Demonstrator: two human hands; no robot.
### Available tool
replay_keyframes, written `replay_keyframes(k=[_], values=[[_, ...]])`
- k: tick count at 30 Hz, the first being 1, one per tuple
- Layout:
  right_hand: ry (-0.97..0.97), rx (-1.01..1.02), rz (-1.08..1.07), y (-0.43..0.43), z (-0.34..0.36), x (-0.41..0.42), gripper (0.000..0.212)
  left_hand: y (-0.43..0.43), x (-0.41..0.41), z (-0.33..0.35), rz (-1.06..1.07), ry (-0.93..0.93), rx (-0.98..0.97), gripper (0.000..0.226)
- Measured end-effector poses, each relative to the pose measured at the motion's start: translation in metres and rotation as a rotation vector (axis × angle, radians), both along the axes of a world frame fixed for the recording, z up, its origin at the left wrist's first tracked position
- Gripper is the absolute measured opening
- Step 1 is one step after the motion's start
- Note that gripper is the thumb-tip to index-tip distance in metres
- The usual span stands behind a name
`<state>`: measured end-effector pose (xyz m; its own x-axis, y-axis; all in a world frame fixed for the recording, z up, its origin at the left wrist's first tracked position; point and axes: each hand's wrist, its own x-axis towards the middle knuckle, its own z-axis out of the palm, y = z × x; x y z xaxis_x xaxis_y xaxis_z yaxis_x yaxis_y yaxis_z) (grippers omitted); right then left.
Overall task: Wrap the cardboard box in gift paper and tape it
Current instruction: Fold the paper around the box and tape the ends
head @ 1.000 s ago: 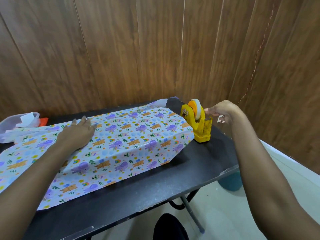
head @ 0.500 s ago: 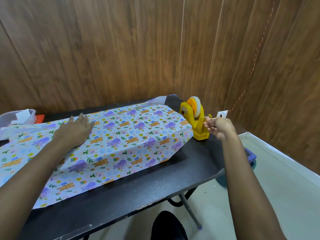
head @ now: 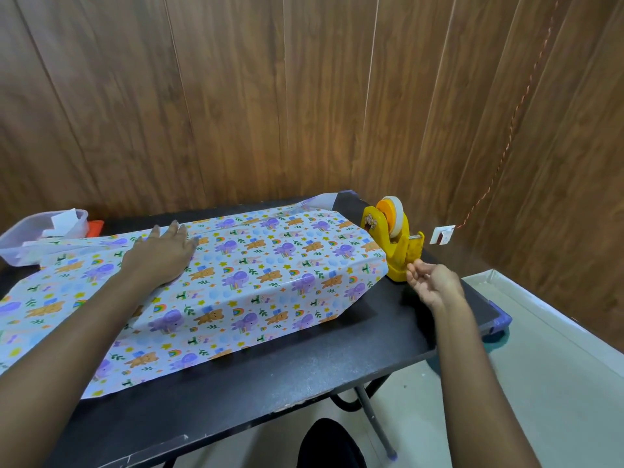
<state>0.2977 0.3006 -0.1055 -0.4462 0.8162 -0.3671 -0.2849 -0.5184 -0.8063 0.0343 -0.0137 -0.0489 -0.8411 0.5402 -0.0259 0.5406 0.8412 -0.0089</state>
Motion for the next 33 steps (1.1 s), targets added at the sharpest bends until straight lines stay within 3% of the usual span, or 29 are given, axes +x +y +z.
replay_keyframes(k=[6, 13, 22, 33], values=[[-0.089, 0.523, 0.318, -0.033, 0.070, -0.011, 0.021, 0.002, 0.003, 0.002, -0.012, 0.012, 0.004, 0.054], [-0.306, 0.715, 0.796, -0.135, 0.099, -0.128, 0.024, 0.000, 0.006, 0.009, 0.000, 0.015, 0.002, 0.050], [-0.696, 0.797, 0.906, -0.190, 0.096, -0.233, 0.036, -0.008, 0.003, 0.007, -0.087, 0.050, 0.037, 0.049], [-0.878, 0.842, 0.842, -0.199, 0.099, -0.261, 0.031, -0.006, 0.003, 0.006, -0.076, 0.066, -0.008, 0.049]])
